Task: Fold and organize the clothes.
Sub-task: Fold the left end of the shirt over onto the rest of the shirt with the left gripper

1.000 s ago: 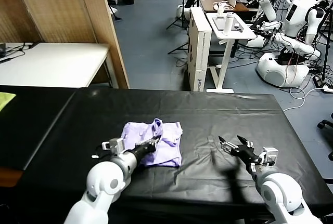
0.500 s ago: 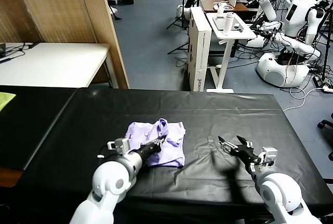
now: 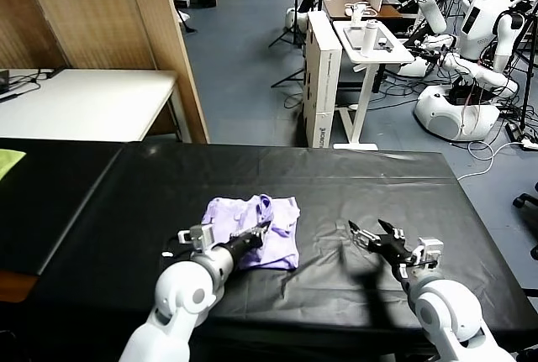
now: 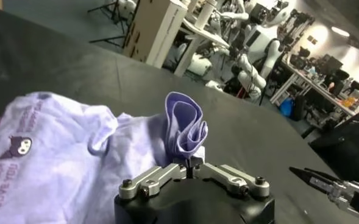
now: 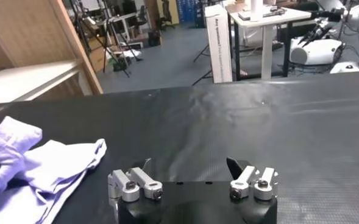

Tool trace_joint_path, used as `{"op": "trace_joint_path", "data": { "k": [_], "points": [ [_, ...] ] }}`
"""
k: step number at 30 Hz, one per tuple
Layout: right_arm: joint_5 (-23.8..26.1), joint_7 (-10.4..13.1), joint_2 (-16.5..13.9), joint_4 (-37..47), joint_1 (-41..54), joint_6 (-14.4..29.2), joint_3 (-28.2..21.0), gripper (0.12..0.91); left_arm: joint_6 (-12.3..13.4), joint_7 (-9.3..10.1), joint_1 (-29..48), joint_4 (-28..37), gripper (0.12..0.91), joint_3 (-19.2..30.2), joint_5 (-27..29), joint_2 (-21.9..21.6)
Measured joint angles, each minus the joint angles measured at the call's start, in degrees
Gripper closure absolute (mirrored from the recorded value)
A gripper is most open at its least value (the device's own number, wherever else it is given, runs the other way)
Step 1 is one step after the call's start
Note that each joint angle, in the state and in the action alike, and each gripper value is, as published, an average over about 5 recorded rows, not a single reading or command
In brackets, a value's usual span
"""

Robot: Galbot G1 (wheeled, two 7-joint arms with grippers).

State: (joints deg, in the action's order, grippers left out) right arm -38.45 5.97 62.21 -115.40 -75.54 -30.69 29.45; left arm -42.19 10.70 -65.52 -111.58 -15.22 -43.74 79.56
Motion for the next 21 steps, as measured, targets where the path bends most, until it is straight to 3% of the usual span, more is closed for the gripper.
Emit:
{"op": "trace_joint_path", "data": {
  "k": [2, 4, 12, 15, 21],
  "points": [
    [0.34, -0.49, -0.35, 0.11, 0.23, 0.09, -0.40, 0.118, 0.00, -0.02, 0.03, 0.18, 0.853, -0.01, 0.17, 0.41],
    [0.70, -0.99, -0.87, 0.34, 0.62, 0.21, -0.92, 0.118, 0.00, -0.03, 0.04, 0.03, 0.780, -0.07, 0.22, 0.82],
    [0.86, -2.15, -3.75, 0.22, 2.43, 0.25, -3.94, 0.118, 0.00, 0.59, 0.49, -3.20, 0.281, -1.09, -1.01, 2.42],
    [0.82, -2.88, -4.41, -0.42, 2.79, 0.16, -5.51, 0.118, 0.00, 0.96, 0.44, -5.14, 0.159, -2.38, -1.88, 2.11],
    [1.36, -4.21, -4.61, -1.45, 4.29, 0.12, -10.36, 0.118, 0.01, 0.96, 0.19, -7.11, 0.124, -5.94, -2.14, -0.22]
  ]
}}
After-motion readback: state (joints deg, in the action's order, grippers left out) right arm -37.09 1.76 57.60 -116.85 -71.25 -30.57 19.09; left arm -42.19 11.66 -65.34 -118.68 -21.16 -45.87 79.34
